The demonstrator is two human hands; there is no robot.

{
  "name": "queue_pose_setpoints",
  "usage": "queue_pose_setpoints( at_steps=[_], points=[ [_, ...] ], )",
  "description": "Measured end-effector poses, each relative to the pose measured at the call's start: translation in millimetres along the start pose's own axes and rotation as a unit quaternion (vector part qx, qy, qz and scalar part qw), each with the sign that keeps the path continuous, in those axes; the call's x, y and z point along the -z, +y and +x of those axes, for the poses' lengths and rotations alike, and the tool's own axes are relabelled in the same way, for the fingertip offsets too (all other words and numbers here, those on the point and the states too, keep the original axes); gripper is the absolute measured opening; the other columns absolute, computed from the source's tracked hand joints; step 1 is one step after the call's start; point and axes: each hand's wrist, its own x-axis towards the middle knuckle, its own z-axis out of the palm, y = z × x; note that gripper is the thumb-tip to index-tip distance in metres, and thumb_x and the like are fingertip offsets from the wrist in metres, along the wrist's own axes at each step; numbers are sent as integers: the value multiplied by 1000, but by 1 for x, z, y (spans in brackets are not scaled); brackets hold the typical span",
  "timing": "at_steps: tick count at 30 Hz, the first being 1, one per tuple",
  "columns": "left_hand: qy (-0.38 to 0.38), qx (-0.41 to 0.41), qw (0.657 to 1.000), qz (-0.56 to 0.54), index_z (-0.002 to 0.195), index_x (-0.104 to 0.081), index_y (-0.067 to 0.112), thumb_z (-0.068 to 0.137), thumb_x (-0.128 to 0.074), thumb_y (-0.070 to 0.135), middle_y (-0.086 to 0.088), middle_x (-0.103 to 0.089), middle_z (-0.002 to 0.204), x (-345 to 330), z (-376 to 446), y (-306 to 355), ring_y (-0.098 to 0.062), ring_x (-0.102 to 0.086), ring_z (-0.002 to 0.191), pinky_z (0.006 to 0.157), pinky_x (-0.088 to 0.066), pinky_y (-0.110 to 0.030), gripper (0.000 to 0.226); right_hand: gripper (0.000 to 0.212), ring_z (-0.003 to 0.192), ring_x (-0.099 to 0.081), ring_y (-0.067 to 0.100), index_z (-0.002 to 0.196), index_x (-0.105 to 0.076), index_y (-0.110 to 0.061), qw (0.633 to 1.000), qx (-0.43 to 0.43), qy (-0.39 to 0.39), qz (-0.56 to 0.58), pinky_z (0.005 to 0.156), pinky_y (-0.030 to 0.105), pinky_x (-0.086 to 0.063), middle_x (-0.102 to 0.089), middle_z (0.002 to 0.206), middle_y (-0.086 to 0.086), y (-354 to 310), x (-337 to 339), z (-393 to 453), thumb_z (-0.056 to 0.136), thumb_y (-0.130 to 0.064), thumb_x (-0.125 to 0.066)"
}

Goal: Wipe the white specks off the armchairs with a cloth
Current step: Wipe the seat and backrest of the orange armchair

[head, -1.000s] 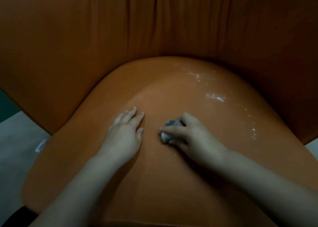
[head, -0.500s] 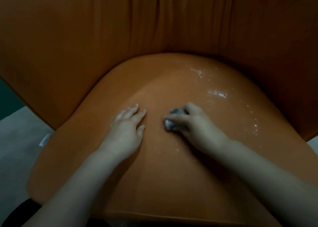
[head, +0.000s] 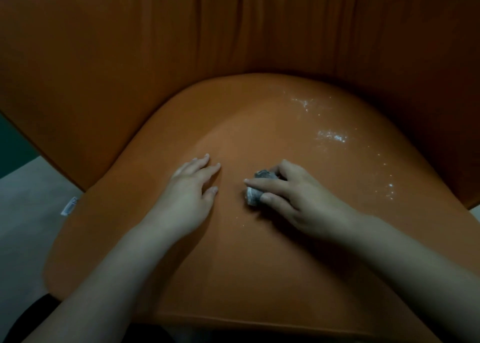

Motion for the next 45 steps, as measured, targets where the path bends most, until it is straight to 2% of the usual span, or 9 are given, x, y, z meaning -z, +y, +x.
queue_pose_setpoints(
  at_steps=[3, 7, 12, 16, 21, 25, 29, 36, 45],
  points=[
    [5, -7, 1000, -3, 148, -35, 31, 99, -49, 27, 8, -21, 159, -1, -4, 1, -13, -12, 146, 110, 1, -16, 51, 52, 98, -39, 8, 144, -30, -44, 999, 2, 47, -23, 81, 18, -30, -40, 106, -11, 0, 4, -8, 95, -39, -46],
    [10, -6, 1000, -18, 147, -38, 29, 98, -50, 24, 7, -23, 158, -3, -5, 1, -13, -13, 146, 111, 1, -15, 50, 96, 99, -51, 9, 148, -7, -47, 993, -57, 92, -35, 86, 25, -36, -57, 108, -13, 0, 12, -11, 79, -38, -73],
    [16, -18, 1000, -11, 147, -38, 28, 98, -50, 25, 6, -24, 158, -4, -6, -1, -13, -14, 146, 110, 2, -14, 50, 51, 99, -51, 14, 128, -55, -41, 985, -29, 82, -151, 79, 28, -30, -57, 108, -13, 1, 8, -22, 80, -58, -58],
    [12, -18, 1000, -16, 147, -38, 28, 98, -50, 25, 7, -24, 158, -4, -6, -2, -14, -14, 146, 112, 0, -17, 50, 47, 108, -46, 16, 132, -49, -46, 990, -48, 63, -118, 87, 32, -37, -50, 122, -6, 1, 8, -31, 87, -57, -41],
    [18, -17, 1000, -14, 146, -39, 28, 98, -50, 25, 6, -24, 158, -6, -7, -1, -14, -15, 146, 111, 0, -16, 50, 43, 97, -53, 25, 130, -56, -38, 992, -17, 82, -89, 78, 34, -44, -56, 114, 3, 1, 0, -35, 89, -29, -61],
    [17, -13, 1000, -13, 146, -38, 28, 98, -51, 25, 7, -24, 158, -5, -7, 0, -13, -14, 146, 109, 1, -14, 50, 37, 95, -53, 22, 126, -60, -39, 993, 58, 66, -75, 76, 37, -45, -56, 113, 3, -22, -18, -31, 91, -34, -51],
    [14, -14, 1000, -8, 147, -38, 27, 98, -50, 24, 5, -24, 158, -3, -7, 2, -13, -14, 146, 105, 6, -8, 50, 35, 95, -53, 26, 124, -62, -37, 995, 36, 78, -49, 77, 40, -46, -57, 110, 5, -22, -13, -11, 92, -23, -60],
    [-47, -15, 999, 13, 151, -24, 37, 97, -49, 38, 13, -8, 161, 2, -12, -4, -11, -4, 147, 111, -1, -22, 58, 36, 104, -52, 22, 120, -66, -34, 995, 12, 89, -32, 86, 33, -44, -57, 118, 4, -12, -15, -30, 86, -40, -56],
    [-95, -9, 994, 52, 151, -8, 44, 90, -49, 58, 19, 7, 159, 6, -31, -9, -9, 7, 147, 118, -6, -37, 75, 26, 98, -56, 26, 111, -71, -29, 994, 48, 94, -34, 79, 42, -48, -62, 113, 4, 0, -11, -32, 87, -26, -64]
  ],
)
